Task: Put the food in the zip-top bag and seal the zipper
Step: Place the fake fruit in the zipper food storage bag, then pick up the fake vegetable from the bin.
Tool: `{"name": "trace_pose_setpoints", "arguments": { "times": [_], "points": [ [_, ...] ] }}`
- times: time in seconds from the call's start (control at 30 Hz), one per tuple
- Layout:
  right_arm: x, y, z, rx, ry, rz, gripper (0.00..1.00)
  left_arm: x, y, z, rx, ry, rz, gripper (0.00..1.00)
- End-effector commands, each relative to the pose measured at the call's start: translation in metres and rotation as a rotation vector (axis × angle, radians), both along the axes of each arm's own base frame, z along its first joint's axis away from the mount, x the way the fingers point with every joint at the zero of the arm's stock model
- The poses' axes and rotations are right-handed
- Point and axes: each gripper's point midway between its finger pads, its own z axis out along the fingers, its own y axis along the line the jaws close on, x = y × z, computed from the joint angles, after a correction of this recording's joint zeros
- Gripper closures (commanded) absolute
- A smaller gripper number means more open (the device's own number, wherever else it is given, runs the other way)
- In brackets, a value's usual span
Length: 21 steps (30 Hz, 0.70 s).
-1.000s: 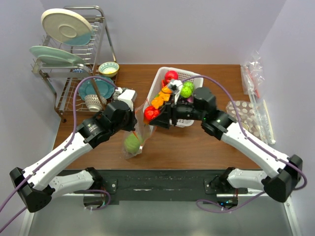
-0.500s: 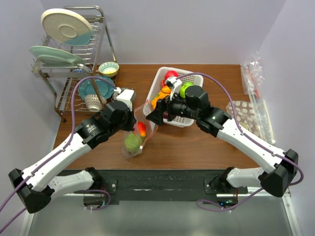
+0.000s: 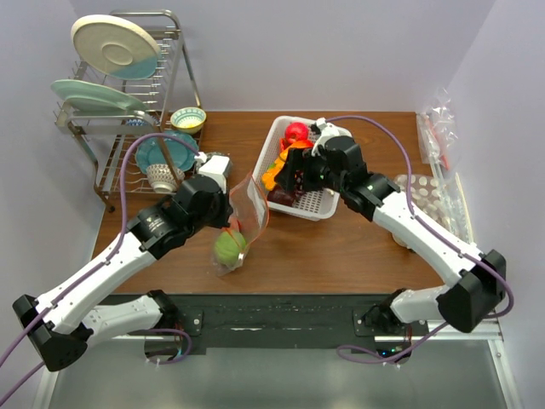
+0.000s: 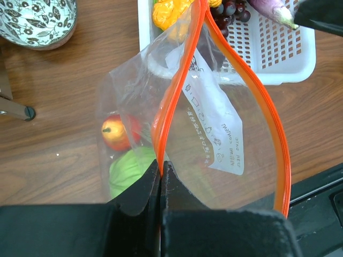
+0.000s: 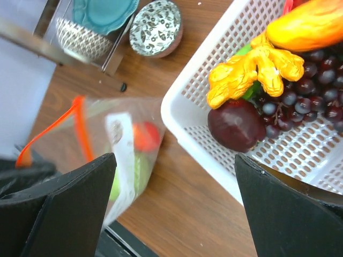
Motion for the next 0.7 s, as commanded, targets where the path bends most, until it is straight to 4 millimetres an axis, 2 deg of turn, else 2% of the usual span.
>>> {"name": "trace_pose_setpoints", "arguments": {
  "times": [0.0, 0.1, 0.13, 0.2, 0.27, 0.33, 0.37, 0.53, 0.67],
  "points": [
    [0.011, 0.02, 0.0, 0.15, 0.067, 0.013, 0.05, 0.003, 0.003, 0.023, -0.027, -0.064, 0.007, 1.0],
    [0.026, 0.029, -0.009, 0.203, 0.112, -0.011, 0.05, 0.003, 0.002, 0.023, -0.026, -0.065, 0.005, 1.0],
    [0.032, 0.035, -0.018, 0.22, 0.138, -0.022, 0.05, 0.003, 0.002, 0.023, -0.026, -0.063, 0.005, 1.0],
    [0.04, 0.042, -0.019, 0.254, 0.149, -0.035, 0.05, 0.002, 0.003, 0.023, -0.027, -0.064, 0.005, 1.0],
    [0.05, 0.043, -0.033, 0.248, 0.171, -0.076, 0.05, 0.002, 0.003, 0.023, -0.028, -0.067, 0.004, 1.0],
    [0.06, 0.043, -0.038, 0.266, 0.176, -0.126, 0.05, 0.001, 0.004, 0.021, -0.024, -0.064, 0.004, 1.0],
    [0.064, 0.044, -0.049, 0.263, 0.194, -0.142, 0.05, 0.001, 0.004, 0.023, -0.028, -0.067, 0.004, 1.0],
    [0.081, 0.051, -0.067, 0.291, 0.221, -0.19, 0.06, 0.0, 0.005, 0.022, -0.024, -0.069, 0.002, 1.0],
    [0.093, 0.047, -0.084, 0.272, 0.228, -0.258, 0.07, -0.001, 0.007, 0.022, -0.024, -0.074, 0.001, 1.0]
  ]
}}
